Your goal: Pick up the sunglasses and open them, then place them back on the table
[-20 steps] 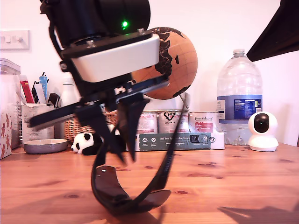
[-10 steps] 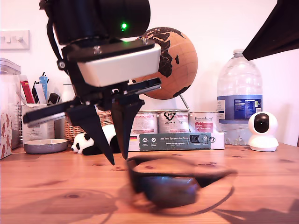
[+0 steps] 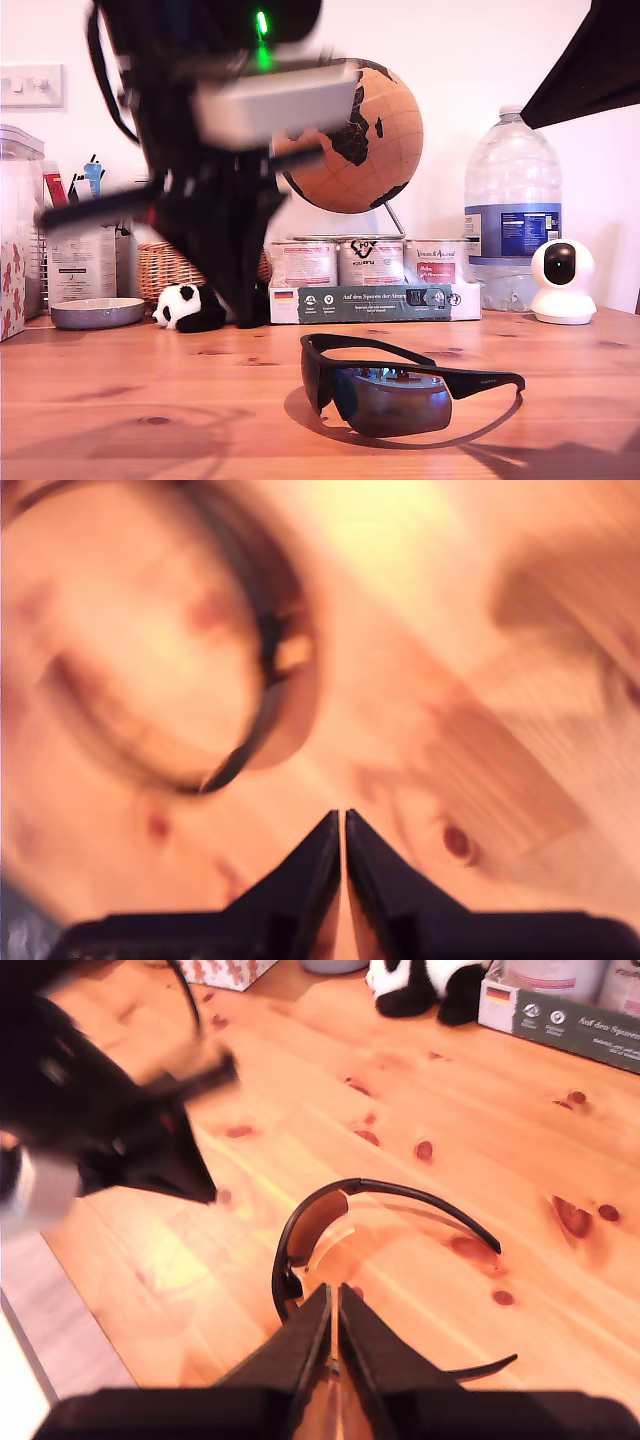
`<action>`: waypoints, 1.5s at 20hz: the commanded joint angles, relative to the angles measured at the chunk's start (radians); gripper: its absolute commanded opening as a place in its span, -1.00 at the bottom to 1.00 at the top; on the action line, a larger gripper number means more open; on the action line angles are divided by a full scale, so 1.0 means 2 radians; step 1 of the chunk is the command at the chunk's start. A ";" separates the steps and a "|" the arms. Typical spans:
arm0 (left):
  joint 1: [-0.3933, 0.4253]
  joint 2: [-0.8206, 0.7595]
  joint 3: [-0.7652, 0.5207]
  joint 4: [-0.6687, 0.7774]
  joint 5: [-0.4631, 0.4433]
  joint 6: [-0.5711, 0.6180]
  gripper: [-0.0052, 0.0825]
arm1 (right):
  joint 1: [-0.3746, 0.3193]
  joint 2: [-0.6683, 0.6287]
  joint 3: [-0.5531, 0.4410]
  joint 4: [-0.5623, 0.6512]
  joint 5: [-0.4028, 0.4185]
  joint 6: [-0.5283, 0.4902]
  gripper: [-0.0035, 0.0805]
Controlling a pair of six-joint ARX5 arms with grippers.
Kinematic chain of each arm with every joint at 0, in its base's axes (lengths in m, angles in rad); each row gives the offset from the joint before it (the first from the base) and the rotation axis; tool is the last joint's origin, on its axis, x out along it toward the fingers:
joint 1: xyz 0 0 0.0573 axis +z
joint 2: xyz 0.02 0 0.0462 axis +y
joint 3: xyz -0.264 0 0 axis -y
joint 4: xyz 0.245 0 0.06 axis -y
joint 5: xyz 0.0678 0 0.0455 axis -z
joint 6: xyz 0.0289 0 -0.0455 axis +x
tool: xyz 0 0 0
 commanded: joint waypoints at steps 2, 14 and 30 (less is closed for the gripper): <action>-0.006 -0.045 0.003 0.001 0.001 -0.103 -0.93 | 0.003 0.002 0.003 0.016 -0.002 0.007 -0.94; 0.051 -0.160 -0.003 0.055 0.040 -0.541 -0.93 | -0.047 0.005 0.004 0.086 0.134 0.034 -0.94; 0.253 -0.388 -0.254 0.271 0.081 -0.650 -0.93 | -0.188 -0.089 -0.063 0.103 0.127 0.052 -0.94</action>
